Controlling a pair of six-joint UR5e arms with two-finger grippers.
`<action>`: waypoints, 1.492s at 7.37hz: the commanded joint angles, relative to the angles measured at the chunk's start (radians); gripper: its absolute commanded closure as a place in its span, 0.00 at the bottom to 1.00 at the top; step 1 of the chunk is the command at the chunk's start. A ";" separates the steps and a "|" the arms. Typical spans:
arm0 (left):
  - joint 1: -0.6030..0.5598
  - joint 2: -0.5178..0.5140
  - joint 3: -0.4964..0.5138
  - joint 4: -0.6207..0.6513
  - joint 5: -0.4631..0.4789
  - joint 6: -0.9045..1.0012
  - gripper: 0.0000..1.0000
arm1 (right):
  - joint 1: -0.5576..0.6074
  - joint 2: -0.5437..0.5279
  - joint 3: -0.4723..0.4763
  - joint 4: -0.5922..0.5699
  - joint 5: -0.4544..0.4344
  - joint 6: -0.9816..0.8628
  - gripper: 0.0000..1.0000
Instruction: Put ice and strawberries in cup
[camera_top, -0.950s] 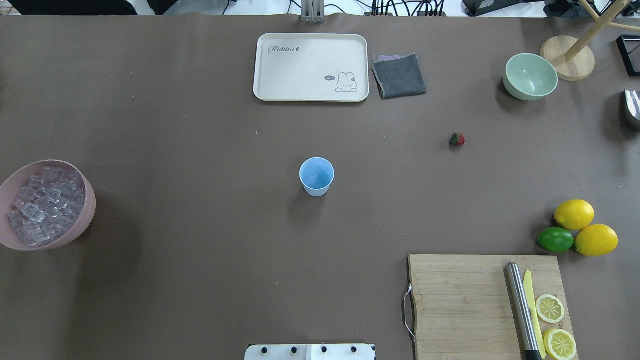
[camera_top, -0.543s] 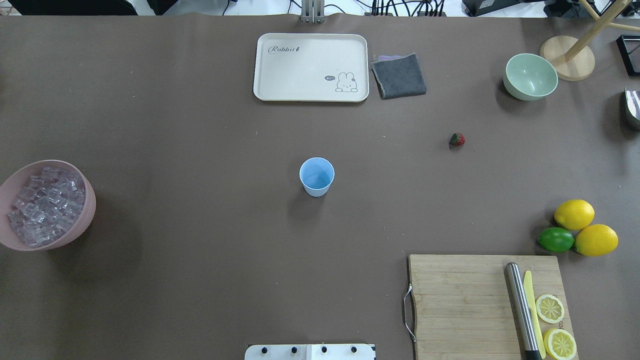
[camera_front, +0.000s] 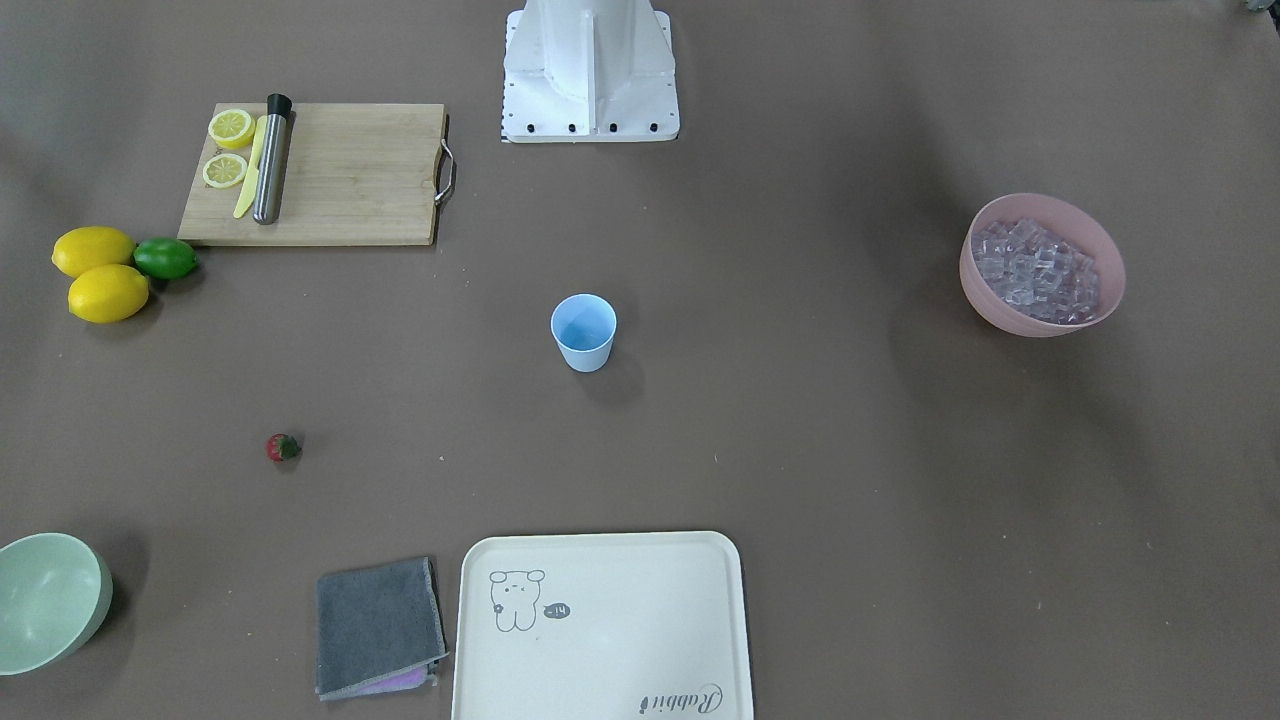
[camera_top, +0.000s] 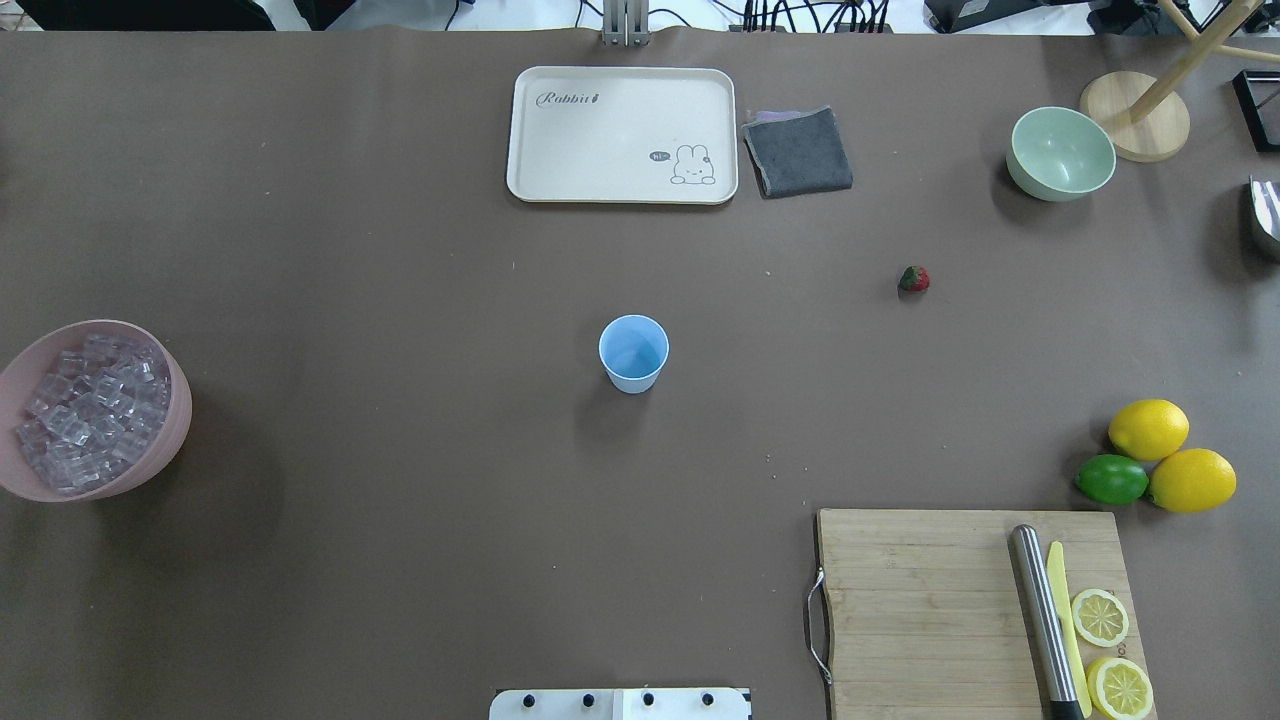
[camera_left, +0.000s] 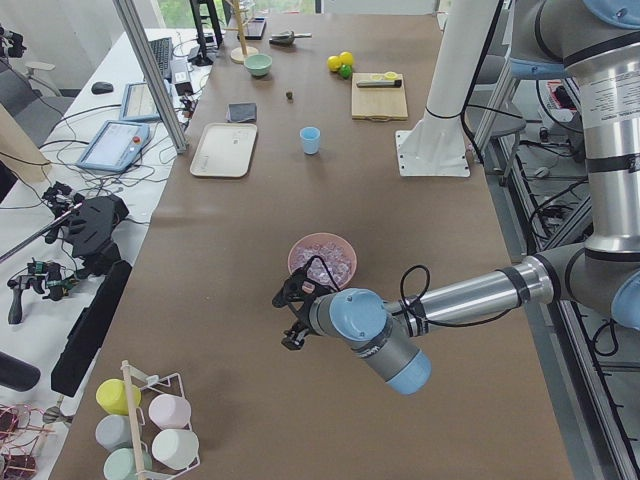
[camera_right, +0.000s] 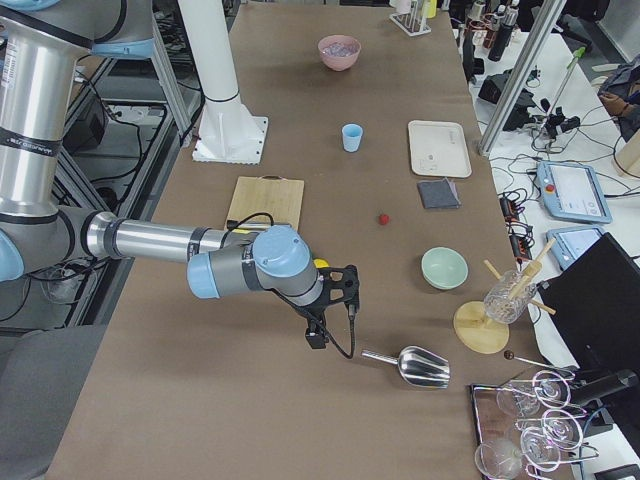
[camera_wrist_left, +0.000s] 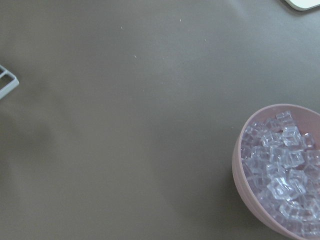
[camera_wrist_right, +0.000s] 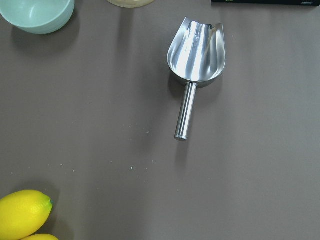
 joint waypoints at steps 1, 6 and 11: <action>0.010 -0.005 -0.018 -0.003 0.037 -0.198 0.00 | 0.000 -0.002 0.000 0.000 0.001 0.000 0.00; 0.304 -0.005 -0.356 0.399 0.248 -0.391 0.00 | 0.000 -0.003 0.000 0.000 -0.001 0.000 0.00; 0.434 -0.078 -0.466 0.749 0.376 0.021 0.00 | 0.000 -0.011 0.000 0.000 0.001 0.000 0.00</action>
